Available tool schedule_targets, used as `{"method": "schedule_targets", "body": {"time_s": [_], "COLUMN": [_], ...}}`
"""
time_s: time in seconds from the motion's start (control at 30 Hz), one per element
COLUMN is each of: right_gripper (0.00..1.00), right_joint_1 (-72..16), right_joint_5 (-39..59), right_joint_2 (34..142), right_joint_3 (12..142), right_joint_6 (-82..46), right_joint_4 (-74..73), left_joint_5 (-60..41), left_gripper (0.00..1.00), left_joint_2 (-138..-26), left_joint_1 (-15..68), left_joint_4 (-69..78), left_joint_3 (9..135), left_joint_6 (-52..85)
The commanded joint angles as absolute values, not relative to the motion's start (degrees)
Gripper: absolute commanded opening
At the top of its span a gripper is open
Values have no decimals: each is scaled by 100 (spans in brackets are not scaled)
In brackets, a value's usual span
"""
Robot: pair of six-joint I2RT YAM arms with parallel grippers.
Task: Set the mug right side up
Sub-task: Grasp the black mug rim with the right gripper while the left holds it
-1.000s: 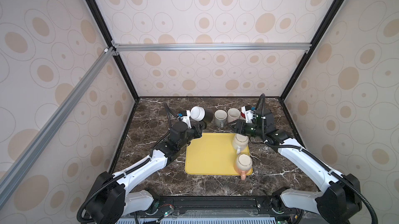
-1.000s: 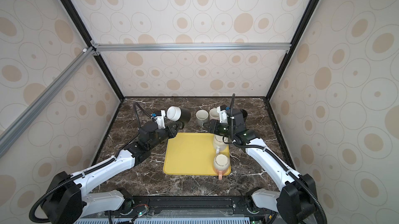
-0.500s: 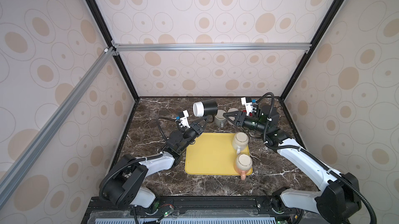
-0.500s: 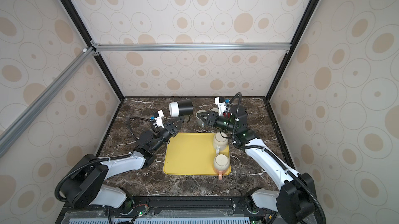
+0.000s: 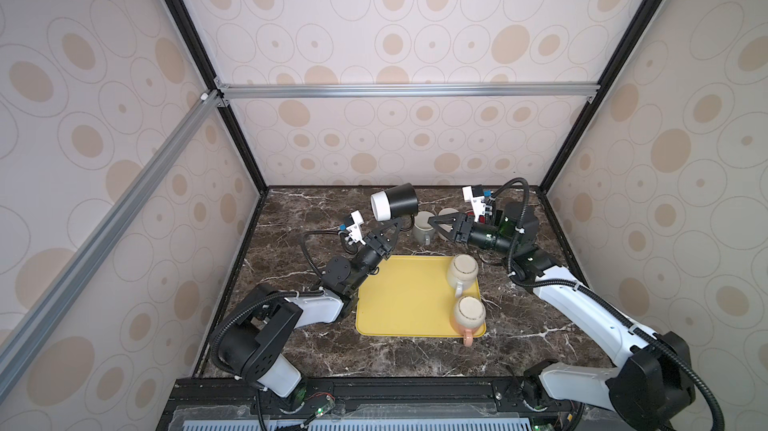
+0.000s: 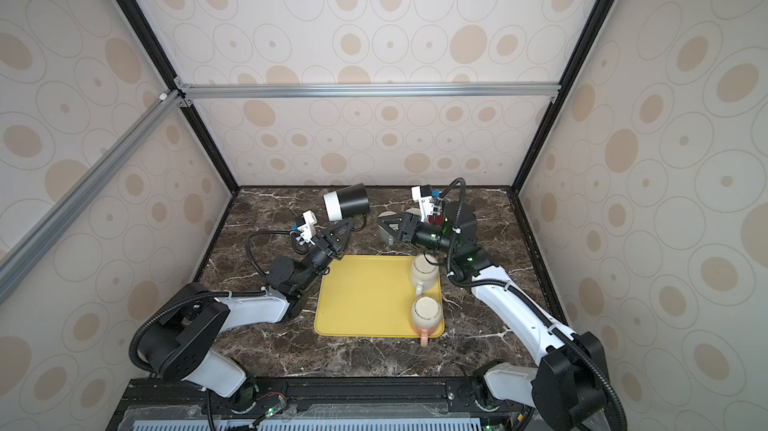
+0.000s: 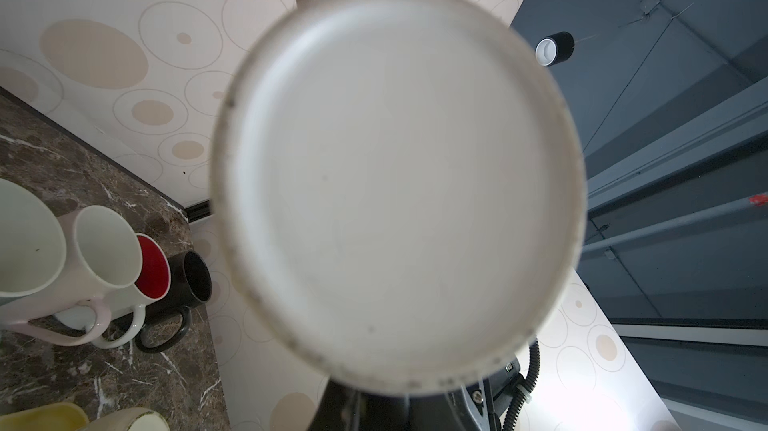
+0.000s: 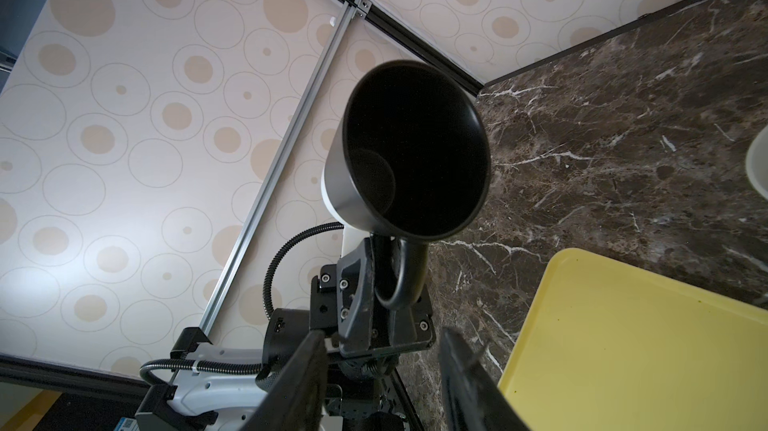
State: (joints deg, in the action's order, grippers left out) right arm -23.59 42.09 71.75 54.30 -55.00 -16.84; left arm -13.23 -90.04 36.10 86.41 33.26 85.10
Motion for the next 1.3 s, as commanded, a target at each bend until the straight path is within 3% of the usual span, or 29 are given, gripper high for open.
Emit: {"method": "schedule_targets", "body": {"time_s": [0.0, 0.37, 0.8, 1.0, 1.13, 1.27], "right_gripper": [47, 46, 38, 19, 0, 0], "right_joint_1": [-2464, -2596, -2633, -2635, -2636, -2669], "right_joint_5": [4368, 4143, 4108, 4103, 4129, 4065], "right_joint_2": [7344, 7703, 7893, 7916, 7967, 7976], "right_joint_3": [5551, 5739, 5785, 5836, 5885, 5941], "right_joint_6": [-5573, -5507, -5870, -5889, -5915, -5779], "right_joint_4": [-1898, -1750, -2517, -2653, -2683, -2544], "left_joint_5": [-1470, -1596, -1473, -1450, -1453, -1529], "left_gripper": [0, 0, 0, 0, 0, 0], "left_joint_2": [-9062, -9165, -9453, -9664, -9694, -9671], "left_joint_1": [3700, 3790, 4020, 4047, 4050, 4050], "left_joint_4": [9929, 9871, 10195, 10492, 10487, 10426], "left_joint_3": [3739, 3970, 4024, 4026, 4021, 3982], "left_joint_6": [8635, 8631, 8773, 8988, 9000, 8984]}}
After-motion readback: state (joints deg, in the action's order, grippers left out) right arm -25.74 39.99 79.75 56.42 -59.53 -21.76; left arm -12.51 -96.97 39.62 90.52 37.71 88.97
